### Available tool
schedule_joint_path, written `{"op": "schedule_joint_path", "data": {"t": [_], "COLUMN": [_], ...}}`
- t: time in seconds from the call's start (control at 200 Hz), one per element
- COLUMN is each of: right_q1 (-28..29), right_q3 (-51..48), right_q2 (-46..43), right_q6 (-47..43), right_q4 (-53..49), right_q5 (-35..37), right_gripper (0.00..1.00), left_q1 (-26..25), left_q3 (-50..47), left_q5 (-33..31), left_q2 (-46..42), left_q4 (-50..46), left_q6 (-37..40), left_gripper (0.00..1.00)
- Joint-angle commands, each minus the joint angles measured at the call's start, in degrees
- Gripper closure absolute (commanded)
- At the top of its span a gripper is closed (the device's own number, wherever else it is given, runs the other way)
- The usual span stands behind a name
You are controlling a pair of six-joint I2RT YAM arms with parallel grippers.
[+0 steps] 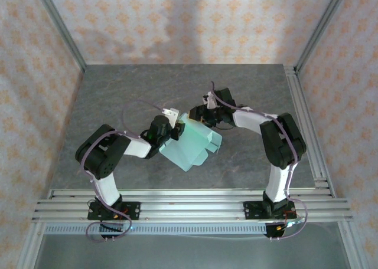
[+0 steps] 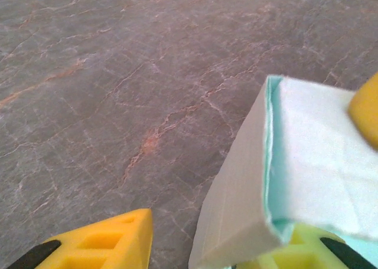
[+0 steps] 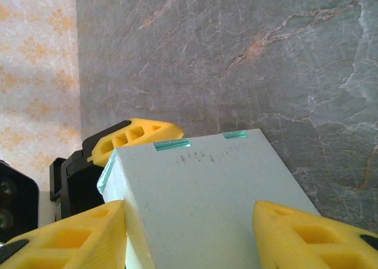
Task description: Fold the paper box
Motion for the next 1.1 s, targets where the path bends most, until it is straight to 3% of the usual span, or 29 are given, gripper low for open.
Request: {"op": "schedule_joint_path", "data": {"t": [0.0, 0.315, 0.405, 0.475, 0.641, 0.821, 1.096], "right_q1": [-0.4, -0.6, -0.5, -0.6, -0.6, -1.2, -2.7], "right_q3": [-0.4, -0.4, -0.6, -0.9, -1.9, -2.8, -1.2], "right_q2": [3.3, 4.5, 4.6, 4.1, 1.9, -3.3, -7.9], "right_q6": [0.5, 5.2, 5.5, 5.8, 5.6, 2.7, 3.6], "right_q4": [-5.7, -1.2, -0.7, -0.2, 2.1, 2.2, 1.3], "right_q5": [-1.9, -5.1, -5.2, -4.8, -3.4, 1.7, 5.4], "right_gripper": [0.45, 0.45, 0.45, 0.45, 0.42, 0.28, 0.28], "left_q1": [0.8, 0.8, 0.8, 0.8, 0.9, 2.6, 6.0], "left_q3": [1.9, 3.5, 4.1, 4.1, 3.6, 3.3, 4.2], "left_q5": [2.3, 4.4, 4.4, 4.1, 3.3, 6.3, 19.4], "left_q2": [1.1, 2.2, 2.4, 2.3, 1.2, -0.7, -0.7], "left_q4": [3.8, 2.7, 2.1, 1.9, 0.5, -0.7, 0.6], "left_q6": [1.0, 0.6, 0.4, 0.6, 1.4, -1.6, -5.3], "left_gripper": [0.62, 0.76, 0.93, 1.00, 1.00, 1.00, 1.00]}}
